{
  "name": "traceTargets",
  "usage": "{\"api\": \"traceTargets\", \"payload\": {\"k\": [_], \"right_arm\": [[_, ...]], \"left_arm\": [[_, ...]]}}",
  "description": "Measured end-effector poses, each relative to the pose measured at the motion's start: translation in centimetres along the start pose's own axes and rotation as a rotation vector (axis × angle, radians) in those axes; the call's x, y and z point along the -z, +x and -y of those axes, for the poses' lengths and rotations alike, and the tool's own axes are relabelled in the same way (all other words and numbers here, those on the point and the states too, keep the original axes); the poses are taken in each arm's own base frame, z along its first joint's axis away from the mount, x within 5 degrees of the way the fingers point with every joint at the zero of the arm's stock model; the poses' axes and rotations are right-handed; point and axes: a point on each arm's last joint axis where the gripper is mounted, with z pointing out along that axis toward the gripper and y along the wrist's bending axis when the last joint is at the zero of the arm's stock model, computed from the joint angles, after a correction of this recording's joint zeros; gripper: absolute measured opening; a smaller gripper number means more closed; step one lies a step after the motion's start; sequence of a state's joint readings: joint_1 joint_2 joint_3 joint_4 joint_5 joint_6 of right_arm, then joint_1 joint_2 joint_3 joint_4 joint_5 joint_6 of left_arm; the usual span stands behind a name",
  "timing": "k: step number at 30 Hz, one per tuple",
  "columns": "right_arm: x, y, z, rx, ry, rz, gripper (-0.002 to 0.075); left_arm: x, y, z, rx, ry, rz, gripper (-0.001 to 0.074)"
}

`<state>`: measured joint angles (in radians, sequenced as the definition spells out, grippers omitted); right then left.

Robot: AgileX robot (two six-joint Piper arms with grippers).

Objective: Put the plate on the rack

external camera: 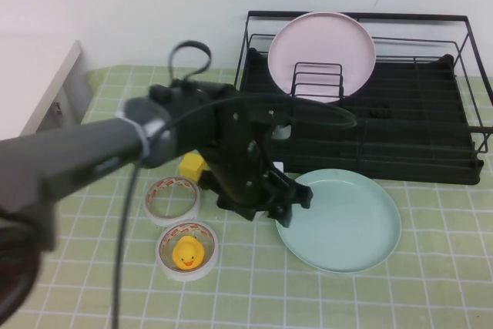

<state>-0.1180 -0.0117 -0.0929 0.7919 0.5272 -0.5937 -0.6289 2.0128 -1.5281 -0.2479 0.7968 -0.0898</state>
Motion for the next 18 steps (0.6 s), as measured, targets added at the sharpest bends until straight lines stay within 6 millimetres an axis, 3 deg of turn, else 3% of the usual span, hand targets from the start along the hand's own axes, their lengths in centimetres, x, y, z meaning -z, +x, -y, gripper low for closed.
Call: {"api": "traceTargets", "payload": {"k": [9,18], "right_arm": [[0.0,0.0,0.0,0.009,-0.001,-0.002,0.0009],[0.0,0.0,0.0,0.011,-0.001,-0.002,0.0009]], "left_arm": [[-5.8,-1.1,-0.5,0.119,0.029,-0.008,0.0462],[-8.9,-1.3,-1.0,0.197,0.046,0.041,0.0462]]}}
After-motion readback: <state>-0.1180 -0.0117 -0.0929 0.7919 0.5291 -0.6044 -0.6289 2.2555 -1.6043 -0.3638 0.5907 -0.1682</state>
